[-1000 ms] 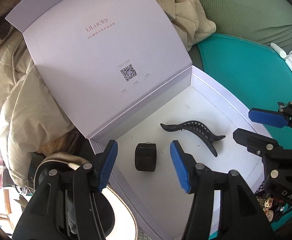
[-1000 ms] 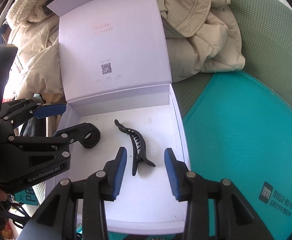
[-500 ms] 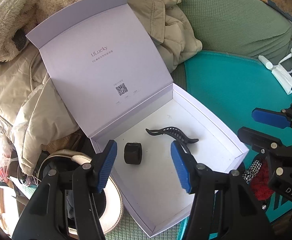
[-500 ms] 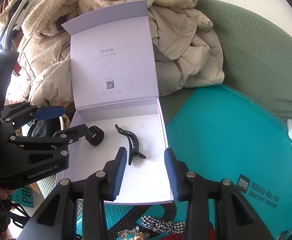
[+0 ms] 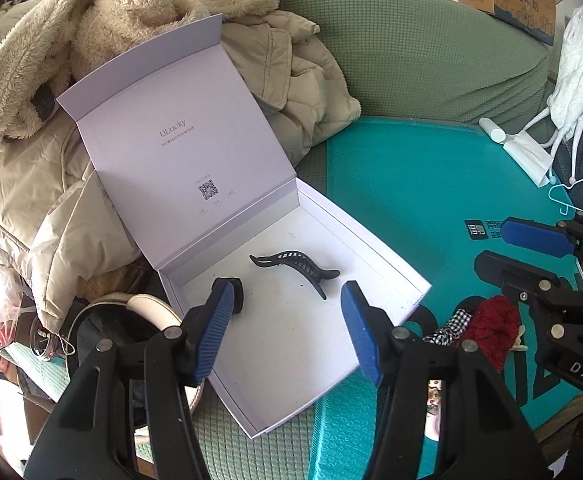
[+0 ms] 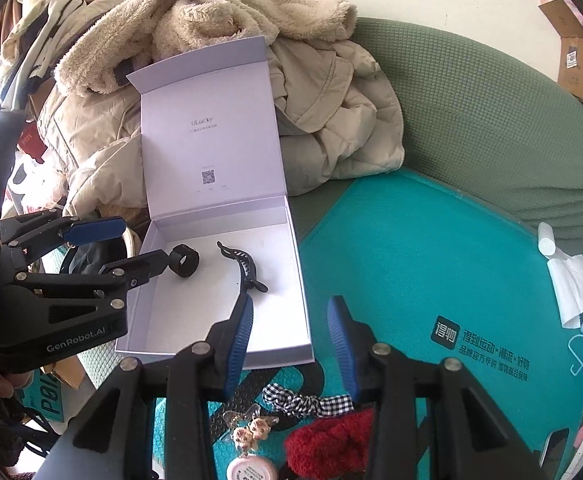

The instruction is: Organize objects

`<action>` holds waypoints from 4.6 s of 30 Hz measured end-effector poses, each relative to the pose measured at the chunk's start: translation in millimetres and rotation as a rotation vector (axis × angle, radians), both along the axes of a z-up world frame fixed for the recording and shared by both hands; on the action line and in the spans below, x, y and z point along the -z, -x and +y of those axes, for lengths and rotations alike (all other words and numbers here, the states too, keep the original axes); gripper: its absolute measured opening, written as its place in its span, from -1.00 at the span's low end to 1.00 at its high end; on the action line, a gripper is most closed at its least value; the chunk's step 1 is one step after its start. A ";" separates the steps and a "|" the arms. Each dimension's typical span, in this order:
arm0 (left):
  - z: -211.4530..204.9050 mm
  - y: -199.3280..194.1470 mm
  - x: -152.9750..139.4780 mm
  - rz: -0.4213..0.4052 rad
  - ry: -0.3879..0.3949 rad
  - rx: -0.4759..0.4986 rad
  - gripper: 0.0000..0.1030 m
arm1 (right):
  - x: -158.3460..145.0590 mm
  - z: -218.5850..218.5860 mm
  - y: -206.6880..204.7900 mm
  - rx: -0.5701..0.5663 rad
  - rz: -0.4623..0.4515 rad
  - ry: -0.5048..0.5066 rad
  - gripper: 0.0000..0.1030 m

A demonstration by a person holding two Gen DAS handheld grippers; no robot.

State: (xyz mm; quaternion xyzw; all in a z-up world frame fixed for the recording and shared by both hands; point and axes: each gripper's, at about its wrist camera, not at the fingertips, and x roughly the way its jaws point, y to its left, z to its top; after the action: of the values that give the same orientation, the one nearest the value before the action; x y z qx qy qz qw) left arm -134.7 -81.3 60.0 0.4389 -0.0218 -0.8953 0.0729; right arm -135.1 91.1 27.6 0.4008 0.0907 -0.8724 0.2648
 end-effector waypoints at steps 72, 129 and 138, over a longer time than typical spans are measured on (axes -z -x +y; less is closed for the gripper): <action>119.1 -31.9 135.9 -0.149 -0.099 0.362 0.11 | 144.6 98.0 -84.1 0.253 -0.330 0.106 -0.31; 107.3 -60.5 167.8 -0.132 -0.164 0.241 -0.24 | 149.2 139.4 -104.2 0.366 -0.264 0.236 -0.09; 106.1 -61.1 158.6 -0.163 -0.171 0.241 -0.24 | 146.0 142.5 -102.2 0.374 -0.267 0.234 -0.32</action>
State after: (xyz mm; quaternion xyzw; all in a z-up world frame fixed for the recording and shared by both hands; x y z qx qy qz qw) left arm -73.6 24.8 -98.7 0.5091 -0.0040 -0.8575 -0.0745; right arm -32.9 233.6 -118.4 0.4887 -0.1225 -0.8502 0.1529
